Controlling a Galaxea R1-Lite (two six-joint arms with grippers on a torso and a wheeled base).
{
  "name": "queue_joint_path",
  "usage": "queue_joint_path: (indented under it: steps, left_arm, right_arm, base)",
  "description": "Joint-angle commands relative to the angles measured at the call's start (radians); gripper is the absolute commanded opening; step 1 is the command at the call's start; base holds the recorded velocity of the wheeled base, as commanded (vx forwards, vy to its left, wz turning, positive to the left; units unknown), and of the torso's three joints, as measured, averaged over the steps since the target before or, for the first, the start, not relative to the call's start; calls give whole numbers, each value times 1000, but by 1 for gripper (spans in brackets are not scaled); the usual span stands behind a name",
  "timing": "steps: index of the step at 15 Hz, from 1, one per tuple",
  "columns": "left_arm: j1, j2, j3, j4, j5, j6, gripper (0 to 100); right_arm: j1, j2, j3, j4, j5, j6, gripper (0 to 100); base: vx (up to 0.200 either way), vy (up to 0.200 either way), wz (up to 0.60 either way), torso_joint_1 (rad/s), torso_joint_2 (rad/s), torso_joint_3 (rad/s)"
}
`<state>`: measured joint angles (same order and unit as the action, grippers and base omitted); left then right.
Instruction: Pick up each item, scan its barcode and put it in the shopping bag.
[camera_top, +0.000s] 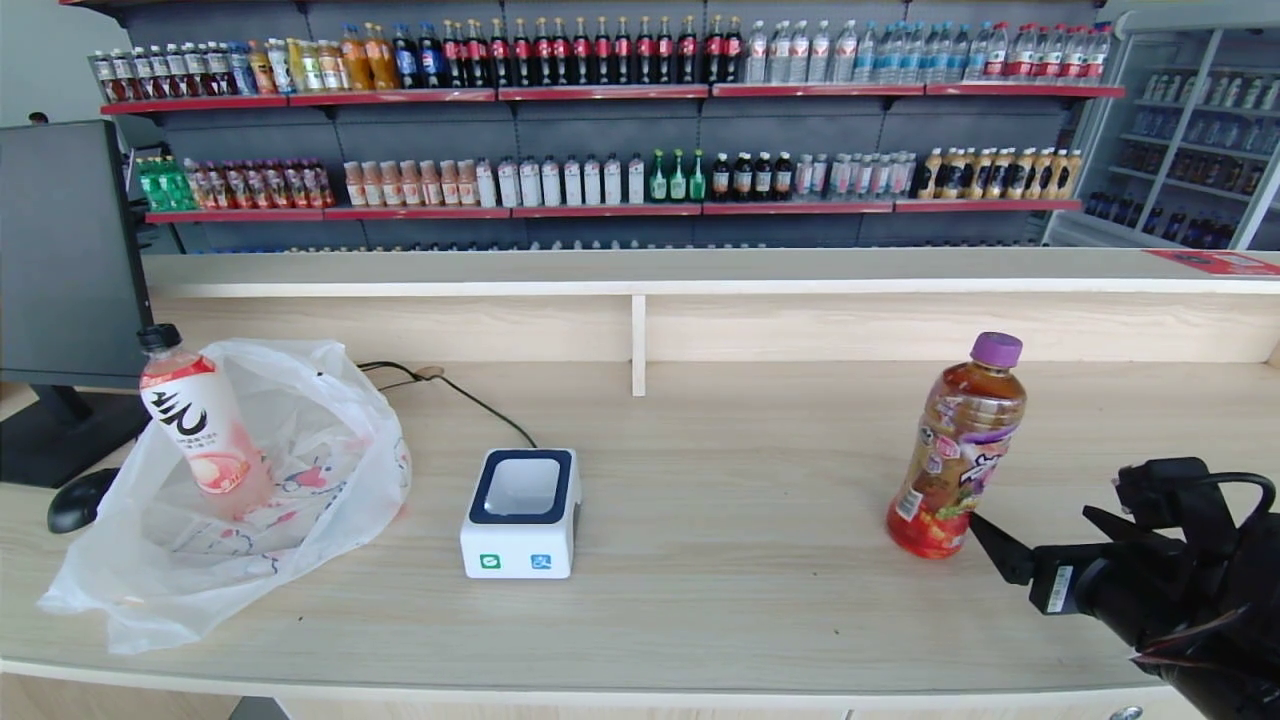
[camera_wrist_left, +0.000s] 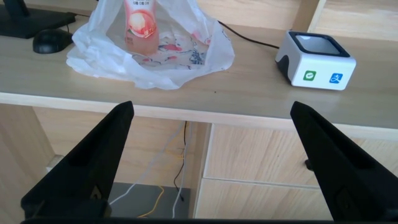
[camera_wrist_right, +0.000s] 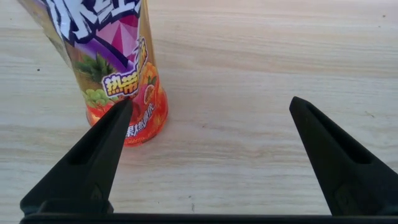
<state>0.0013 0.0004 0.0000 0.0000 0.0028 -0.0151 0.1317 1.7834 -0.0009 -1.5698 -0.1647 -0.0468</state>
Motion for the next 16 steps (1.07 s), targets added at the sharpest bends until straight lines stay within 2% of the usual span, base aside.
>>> queue_joint_path:
  steps: [1, 8, 9, 11, 16]
  left_arm:
    - [0, 1, 0, 0, 0, 0, 100]
    - [0, 1, 0, 0, 0, -2, 100]
    - [0, 1, 0, 0, 0, -2, 100]
    - [0, 1, 0, 0, 0, -2, 100]
    - [0, 1, 0, 0, 0, 0, 100]
  right_arm:
    - [-7, 1, 1, -1, 1, -1, 100]
    - [-23, -10, 1, -1, 2, -8, 100]
    - [-7, -27, 1, -1, 2, -8, 100]
    - [88, -64, 1, -1, 1, -7, 100]
    - [158, -47, 1, -1, 2, 4, 100]
  base:
    - [0, 0, 0, 0, 0, 0]
    - [0, 0, 0, 0, 0, 0]
    - [0, 0, 0, 0, 0, 0]
    - [0, 0, 0, 0, 0, 0]
    - [0, 0, 0, 0, 0, 0]
